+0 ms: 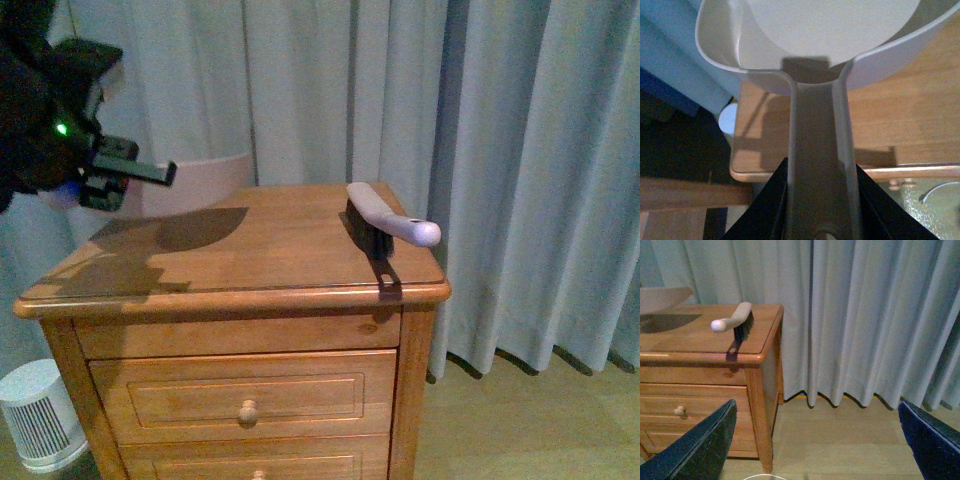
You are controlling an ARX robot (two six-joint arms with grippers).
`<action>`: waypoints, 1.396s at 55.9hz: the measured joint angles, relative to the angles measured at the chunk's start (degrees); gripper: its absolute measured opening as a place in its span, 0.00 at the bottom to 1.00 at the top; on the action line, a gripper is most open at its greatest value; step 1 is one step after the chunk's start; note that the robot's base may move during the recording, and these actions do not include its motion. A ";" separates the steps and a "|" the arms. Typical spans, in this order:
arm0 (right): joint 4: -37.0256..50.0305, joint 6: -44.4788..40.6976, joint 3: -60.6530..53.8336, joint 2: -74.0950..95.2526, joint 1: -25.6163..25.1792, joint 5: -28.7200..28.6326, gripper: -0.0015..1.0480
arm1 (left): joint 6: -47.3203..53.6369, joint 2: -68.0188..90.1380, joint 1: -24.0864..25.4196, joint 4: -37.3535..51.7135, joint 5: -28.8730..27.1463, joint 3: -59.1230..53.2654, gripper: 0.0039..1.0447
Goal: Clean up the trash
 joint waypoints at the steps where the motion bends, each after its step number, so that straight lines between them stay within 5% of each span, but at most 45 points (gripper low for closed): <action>1: 0.00 0.02 0.00 0.00 0.00 0.00 0.93 | 1.03 -1.25 0.02 1.05 -0.02 -0.83 0.27; 31: 0.00 0.00 0.00 0.00 0.00 0.00 0.93 | 12.11 -43.60 -2.40 26.73 5.42 -30.62 0.27; 56: 0.00 0.00 0.00 0.00 0.00 0.00 0.93 | 12.61 -75.63 1.73 16.63 7.74 -49.13 0.27; 78: 0.00 0.00 0.00 0.00 0.00 0.00 0.93 | 10.75 -77.22 0.37 16.15 6.25 -52.19 0.27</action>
